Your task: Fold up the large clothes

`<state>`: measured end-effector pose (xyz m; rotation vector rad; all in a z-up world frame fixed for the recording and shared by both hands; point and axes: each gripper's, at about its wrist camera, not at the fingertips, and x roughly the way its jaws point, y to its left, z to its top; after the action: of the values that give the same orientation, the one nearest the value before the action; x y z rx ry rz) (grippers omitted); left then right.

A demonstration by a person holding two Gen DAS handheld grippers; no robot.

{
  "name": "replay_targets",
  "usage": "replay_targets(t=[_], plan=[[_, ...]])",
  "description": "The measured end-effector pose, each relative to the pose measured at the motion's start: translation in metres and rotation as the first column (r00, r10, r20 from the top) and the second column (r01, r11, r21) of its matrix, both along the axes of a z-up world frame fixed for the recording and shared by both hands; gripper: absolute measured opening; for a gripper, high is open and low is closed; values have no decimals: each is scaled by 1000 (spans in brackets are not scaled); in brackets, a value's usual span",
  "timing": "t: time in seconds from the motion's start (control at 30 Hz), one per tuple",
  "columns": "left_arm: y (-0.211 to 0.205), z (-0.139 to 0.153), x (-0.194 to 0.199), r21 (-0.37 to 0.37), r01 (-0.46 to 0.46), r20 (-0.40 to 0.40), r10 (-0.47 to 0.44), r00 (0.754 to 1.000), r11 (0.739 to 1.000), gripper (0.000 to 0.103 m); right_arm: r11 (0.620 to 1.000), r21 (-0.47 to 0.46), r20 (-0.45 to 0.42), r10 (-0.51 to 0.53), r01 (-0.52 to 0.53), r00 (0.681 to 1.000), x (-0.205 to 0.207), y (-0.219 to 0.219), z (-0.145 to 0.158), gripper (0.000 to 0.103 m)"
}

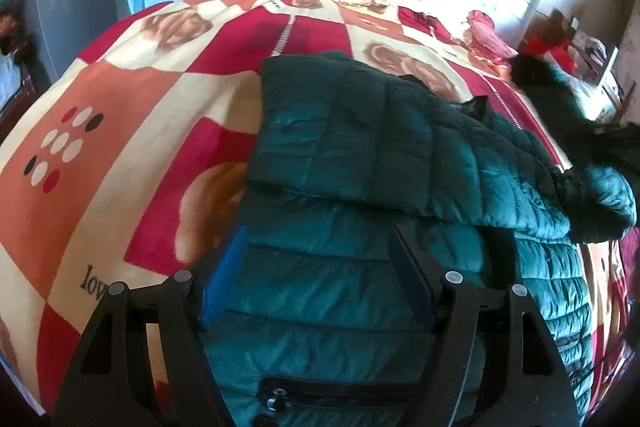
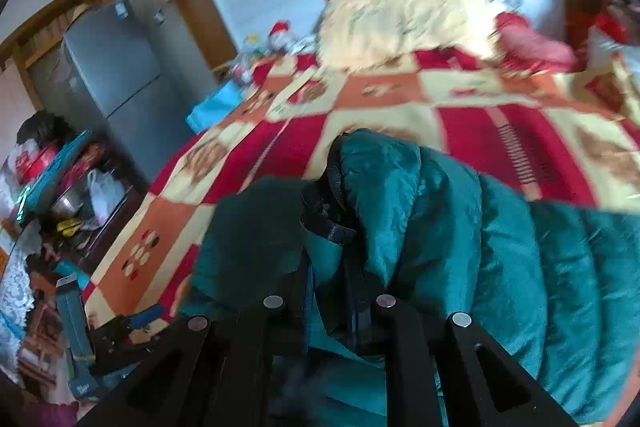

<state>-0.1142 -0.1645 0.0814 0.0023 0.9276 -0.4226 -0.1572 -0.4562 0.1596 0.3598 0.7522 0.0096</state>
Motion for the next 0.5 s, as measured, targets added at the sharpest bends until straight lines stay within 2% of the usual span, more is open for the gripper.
replay_targets(t=[0.2, 0.3, 0.33, 0.4, 0.43, 0.47, 0.5], plan=[[17, -5, 10, -38, -38, -29, 37, 999, 999, 73, 994, 71, -77, 84, -78, 994, 59, 57, -49, 13], [23, -4, 13, -79, -49, -39, 46, 998, 996, 73, 988, 110, -163, 124, -107, 979, 84, 79, -77, 13], [25, -2, 14, -108, -47, -47, 42, 998, 993, 73, 985, 129, -182, 133, -111, 974, 89, 82, -84, 16], [26, 0, 14, -157, -40, -57, 32, 998, 987, 73, 980, 158, -167, 146, -120, 975, 88, 81, -85, 47], [25, 2, 15, -186, -39, -61, 28, 998, 982, 73, 971, 197, -140, 165, -136, 976, 84, 79, -80, 68], [23, 5, 15, -195, -36, -61, 25, 998, 980, 73, 965, 218, -122, 174, -145, 977, 79, 78, -75, 74], [20, 8, 16, -203, -31, -60, 19, 998, 979, 73, 963, 222, -103, 179, -153, 978, 73, 76, -67, 74]])
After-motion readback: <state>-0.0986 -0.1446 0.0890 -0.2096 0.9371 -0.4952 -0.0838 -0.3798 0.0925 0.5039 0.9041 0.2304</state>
